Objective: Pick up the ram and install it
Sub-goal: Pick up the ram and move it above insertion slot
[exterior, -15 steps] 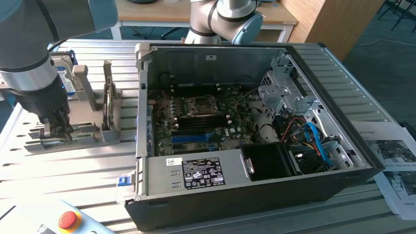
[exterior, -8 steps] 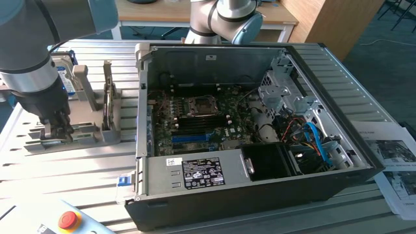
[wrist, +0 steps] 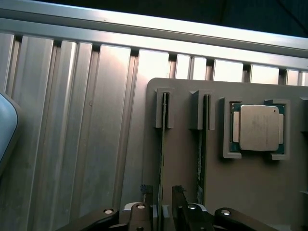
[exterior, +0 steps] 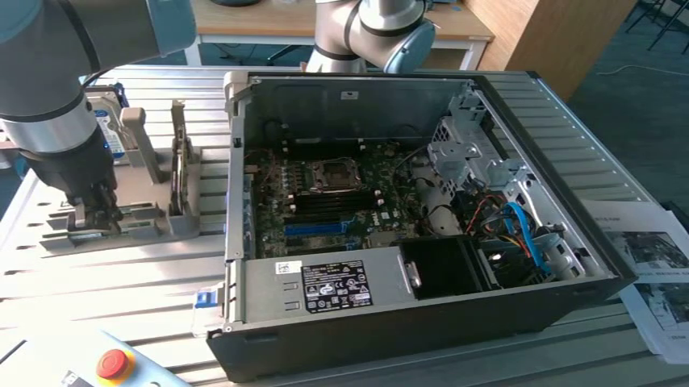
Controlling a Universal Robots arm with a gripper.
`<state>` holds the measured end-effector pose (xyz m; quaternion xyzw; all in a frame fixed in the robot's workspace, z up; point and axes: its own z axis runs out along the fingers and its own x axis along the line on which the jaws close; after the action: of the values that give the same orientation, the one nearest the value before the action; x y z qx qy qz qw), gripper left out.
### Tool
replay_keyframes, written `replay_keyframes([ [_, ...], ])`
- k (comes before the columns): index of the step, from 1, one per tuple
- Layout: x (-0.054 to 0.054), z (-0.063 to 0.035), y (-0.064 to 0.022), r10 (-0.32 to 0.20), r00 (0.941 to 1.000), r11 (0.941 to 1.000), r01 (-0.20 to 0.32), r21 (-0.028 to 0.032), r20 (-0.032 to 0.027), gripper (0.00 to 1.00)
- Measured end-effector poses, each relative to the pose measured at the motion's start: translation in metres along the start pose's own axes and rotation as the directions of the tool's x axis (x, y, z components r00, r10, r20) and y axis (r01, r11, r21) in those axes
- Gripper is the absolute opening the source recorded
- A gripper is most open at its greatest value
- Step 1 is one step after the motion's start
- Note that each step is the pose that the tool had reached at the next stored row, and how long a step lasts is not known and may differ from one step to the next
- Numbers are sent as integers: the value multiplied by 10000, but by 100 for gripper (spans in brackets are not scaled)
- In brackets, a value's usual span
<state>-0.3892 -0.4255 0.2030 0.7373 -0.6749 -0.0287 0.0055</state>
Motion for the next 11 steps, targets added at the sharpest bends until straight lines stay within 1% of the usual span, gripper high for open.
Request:
replay_keyframes([
  [11,-12,13,-2,0,10000,10000,0,1,1,30],
])
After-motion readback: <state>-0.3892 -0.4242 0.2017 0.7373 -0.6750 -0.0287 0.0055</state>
